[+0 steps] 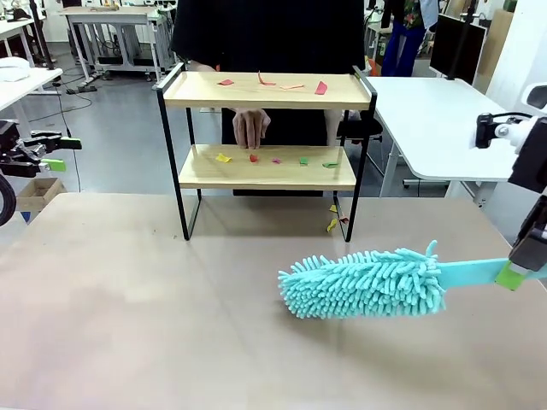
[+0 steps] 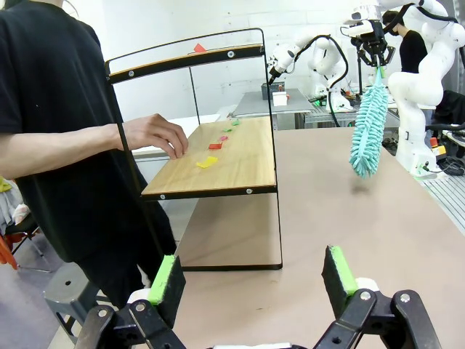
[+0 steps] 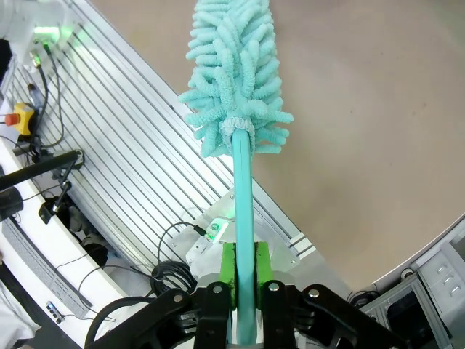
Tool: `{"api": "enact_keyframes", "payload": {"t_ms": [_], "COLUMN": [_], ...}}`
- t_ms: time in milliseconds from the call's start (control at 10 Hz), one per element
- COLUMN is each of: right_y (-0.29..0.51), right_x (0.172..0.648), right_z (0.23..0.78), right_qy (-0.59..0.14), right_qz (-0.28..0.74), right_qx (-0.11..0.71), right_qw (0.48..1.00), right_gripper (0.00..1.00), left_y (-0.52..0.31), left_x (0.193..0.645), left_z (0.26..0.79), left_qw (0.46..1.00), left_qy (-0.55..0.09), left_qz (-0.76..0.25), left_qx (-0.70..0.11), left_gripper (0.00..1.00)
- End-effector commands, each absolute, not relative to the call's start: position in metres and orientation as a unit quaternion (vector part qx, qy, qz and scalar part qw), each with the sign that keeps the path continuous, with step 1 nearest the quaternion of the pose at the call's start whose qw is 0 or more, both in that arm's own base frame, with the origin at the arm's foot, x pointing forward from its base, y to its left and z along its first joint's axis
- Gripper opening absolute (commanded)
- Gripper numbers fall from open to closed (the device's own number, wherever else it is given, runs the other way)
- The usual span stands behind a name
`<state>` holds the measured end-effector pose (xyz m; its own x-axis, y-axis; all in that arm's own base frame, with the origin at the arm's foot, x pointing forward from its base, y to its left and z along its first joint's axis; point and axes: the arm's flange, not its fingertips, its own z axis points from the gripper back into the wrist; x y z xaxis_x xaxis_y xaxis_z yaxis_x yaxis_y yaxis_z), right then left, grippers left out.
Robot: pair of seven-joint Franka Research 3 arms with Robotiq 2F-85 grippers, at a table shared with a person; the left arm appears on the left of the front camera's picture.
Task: Clean the shelf.
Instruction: Clean the specific section of the Shelf indicated by the human with the Duster.
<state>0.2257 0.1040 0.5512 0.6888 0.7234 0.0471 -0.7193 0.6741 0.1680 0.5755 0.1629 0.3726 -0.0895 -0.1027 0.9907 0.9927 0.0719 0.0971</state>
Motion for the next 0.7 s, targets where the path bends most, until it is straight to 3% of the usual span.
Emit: {"api": "enact_keyframes", "payload": {"t_ms": [0,400,600], "right_y": [0.122,0.166,0.196], "right_x": [0.228,0.229,0.219], "right_z": [0.576,0.595,0.587], "right_qy": [-0.005,-0.045,-0.101], "right_qz": [0.382,0.309,0.253], "right_qx": [0.127,0.224,0.244], "right_qw": [0.916,0.923,0.931], "right_gripper": [0.14,0.14,0.14], "left_y": [0.163,0.163,0.163], "left_x": [0.573,0.573,0.573], "left_z": [0.375,0.375,0.375], "left_qw": [0.516,0.516,0.516], "left_qy": [-0.514,-0.514,-0.514], "left_qz": [-0.534,-0.534,-0.534], "left_qx": [-0.429,-0.429,-0.429], "left_gripper": [1.0,1.0,1.0]}}
